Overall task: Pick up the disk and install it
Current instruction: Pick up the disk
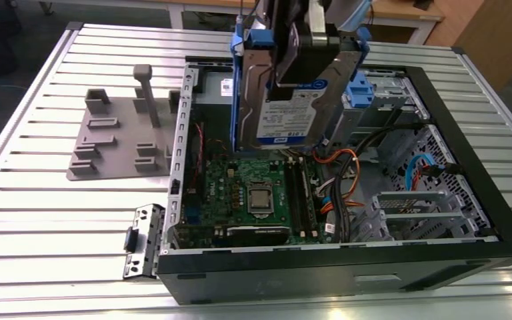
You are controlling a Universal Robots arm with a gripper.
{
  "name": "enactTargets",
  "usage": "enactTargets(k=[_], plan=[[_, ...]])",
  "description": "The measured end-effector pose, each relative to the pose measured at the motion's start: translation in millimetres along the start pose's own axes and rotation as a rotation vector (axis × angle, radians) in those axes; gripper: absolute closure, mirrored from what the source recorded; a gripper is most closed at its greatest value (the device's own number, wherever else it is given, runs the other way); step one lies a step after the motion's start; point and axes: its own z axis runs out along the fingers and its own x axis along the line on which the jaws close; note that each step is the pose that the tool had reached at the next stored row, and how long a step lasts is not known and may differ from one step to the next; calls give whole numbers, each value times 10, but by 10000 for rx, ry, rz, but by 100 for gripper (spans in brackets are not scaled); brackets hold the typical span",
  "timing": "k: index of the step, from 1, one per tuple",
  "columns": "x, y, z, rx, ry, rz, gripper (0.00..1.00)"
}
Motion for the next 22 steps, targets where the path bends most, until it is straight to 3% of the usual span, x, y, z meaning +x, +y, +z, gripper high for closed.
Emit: enactTargets(k=[14,17,22], plan=[[426,13,23,2,-3,35,64],[483,-32,23,-1,-5,36,64],[535,-178,30,-11,-7,37,64]])
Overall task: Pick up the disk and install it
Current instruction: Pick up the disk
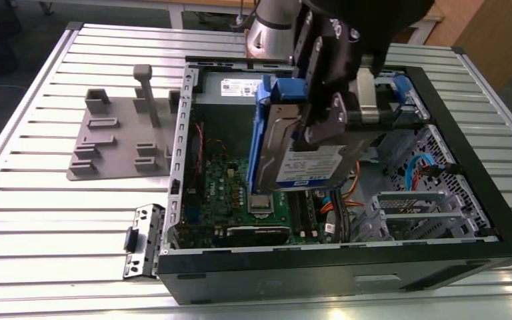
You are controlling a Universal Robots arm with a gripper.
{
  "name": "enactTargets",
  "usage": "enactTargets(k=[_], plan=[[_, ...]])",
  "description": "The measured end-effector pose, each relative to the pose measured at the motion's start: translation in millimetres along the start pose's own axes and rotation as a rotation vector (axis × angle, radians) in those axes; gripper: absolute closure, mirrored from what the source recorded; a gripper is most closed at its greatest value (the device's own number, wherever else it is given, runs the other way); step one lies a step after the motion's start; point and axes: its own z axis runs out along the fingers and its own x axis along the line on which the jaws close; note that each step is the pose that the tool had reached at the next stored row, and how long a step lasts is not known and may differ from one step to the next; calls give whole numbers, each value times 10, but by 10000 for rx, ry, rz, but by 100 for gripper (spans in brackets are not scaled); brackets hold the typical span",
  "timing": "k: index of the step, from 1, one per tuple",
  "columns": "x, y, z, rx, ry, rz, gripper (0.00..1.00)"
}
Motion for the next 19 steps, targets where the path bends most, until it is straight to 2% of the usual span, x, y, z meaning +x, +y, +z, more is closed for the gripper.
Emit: enactTargets(k=[3,9,12,15,19], plan=[[19,-59,1,-5,3,-1,64],[20,-61,1,-4,2,0,64],[24,-90,0,-4,2,0,64],[29,-159,-2,-7,3,5,64],[39,-292,-5,-18,1,6,64]])
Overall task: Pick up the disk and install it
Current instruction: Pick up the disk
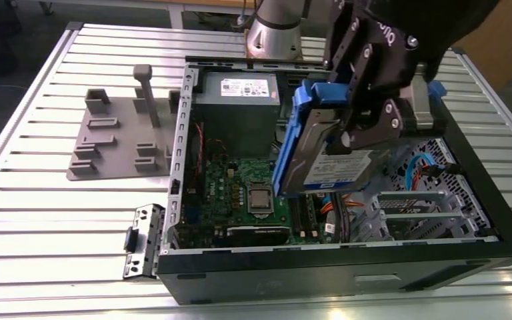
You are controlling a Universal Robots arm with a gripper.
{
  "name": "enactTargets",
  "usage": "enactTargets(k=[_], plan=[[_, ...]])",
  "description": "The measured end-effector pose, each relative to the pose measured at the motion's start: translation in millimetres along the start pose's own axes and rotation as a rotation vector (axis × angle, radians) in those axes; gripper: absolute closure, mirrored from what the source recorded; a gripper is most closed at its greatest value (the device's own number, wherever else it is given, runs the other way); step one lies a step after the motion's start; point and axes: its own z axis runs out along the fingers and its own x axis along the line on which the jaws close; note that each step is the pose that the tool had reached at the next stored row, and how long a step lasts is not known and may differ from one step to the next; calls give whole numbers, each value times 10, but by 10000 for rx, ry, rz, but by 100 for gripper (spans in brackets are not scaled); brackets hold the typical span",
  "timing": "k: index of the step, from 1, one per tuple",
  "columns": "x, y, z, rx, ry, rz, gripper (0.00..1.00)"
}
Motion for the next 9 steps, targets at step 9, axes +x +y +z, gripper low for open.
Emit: enactTargets(k=[9], plan=[[20,-304,-7,-26,-1,4,64]])
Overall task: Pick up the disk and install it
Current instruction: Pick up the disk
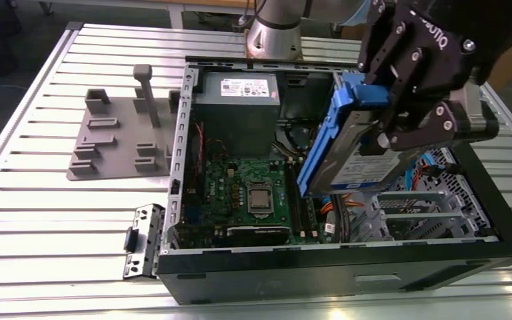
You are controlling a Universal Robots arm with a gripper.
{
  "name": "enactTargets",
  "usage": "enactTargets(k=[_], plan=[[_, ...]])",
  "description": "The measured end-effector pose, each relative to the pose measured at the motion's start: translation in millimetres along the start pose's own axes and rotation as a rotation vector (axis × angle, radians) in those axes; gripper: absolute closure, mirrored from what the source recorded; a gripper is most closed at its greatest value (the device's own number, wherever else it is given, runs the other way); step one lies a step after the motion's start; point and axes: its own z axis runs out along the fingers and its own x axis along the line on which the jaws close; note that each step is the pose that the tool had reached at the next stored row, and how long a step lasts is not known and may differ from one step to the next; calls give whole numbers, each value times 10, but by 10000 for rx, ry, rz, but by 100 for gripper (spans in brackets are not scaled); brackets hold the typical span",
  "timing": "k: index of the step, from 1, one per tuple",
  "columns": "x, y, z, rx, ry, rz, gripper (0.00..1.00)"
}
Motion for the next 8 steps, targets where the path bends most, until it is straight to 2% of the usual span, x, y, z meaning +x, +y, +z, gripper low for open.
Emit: enactTargets(k=[8], plan=[[19,-267,-6,-22,-2,2,64]])
